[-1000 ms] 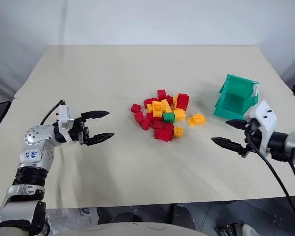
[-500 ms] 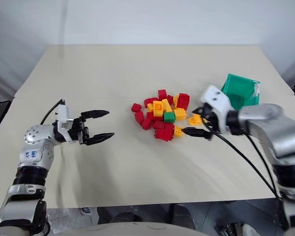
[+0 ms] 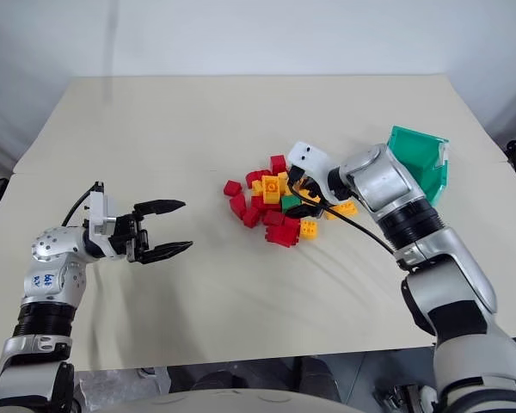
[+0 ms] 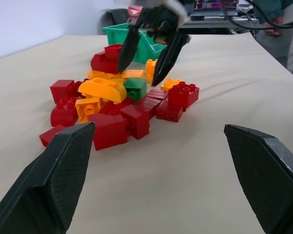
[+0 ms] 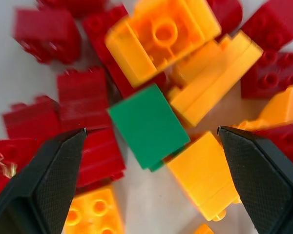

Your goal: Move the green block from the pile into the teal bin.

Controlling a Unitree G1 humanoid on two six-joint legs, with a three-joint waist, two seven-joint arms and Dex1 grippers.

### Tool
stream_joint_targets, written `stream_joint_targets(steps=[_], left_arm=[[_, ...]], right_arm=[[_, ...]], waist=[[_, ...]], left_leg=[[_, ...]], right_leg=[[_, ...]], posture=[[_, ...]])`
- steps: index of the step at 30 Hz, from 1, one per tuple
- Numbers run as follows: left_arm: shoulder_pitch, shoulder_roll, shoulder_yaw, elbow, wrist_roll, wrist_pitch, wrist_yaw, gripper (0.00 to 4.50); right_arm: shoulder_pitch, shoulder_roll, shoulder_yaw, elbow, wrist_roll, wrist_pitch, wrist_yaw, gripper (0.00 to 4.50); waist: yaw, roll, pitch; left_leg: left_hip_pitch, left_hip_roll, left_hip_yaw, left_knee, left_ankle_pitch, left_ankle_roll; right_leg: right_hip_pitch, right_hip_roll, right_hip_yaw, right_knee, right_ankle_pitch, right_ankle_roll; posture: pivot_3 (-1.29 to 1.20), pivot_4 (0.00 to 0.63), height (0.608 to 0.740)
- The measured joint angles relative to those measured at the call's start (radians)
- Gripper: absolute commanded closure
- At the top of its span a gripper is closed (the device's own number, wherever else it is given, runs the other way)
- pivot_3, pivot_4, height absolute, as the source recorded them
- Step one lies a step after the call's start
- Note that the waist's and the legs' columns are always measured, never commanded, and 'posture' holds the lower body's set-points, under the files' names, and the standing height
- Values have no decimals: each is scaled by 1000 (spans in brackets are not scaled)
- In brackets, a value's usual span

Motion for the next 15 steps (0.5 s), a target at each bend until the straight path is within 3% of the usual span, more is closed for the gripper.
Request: stream_joint_targets(steps=[12,15], left_arm=[[39,-1,10,-67,-1,12,43,0],[39,-1,10,-68,-1,13,46,0]], right_arm=[[-112,117,3,286,-128,-119,138,23],[-116,131,1,299,-141,-135,158,585]], waist=[[-10,0,0],[-15,1,0]], left_leg=[[0,1,-1,0,1,-1],[0,1,-1,0,1,-1]], right_leg=[[0,0,0,1,0,0],[0,0,0,1,0,0]], posture=[[0,150,740],[0,150,740]])
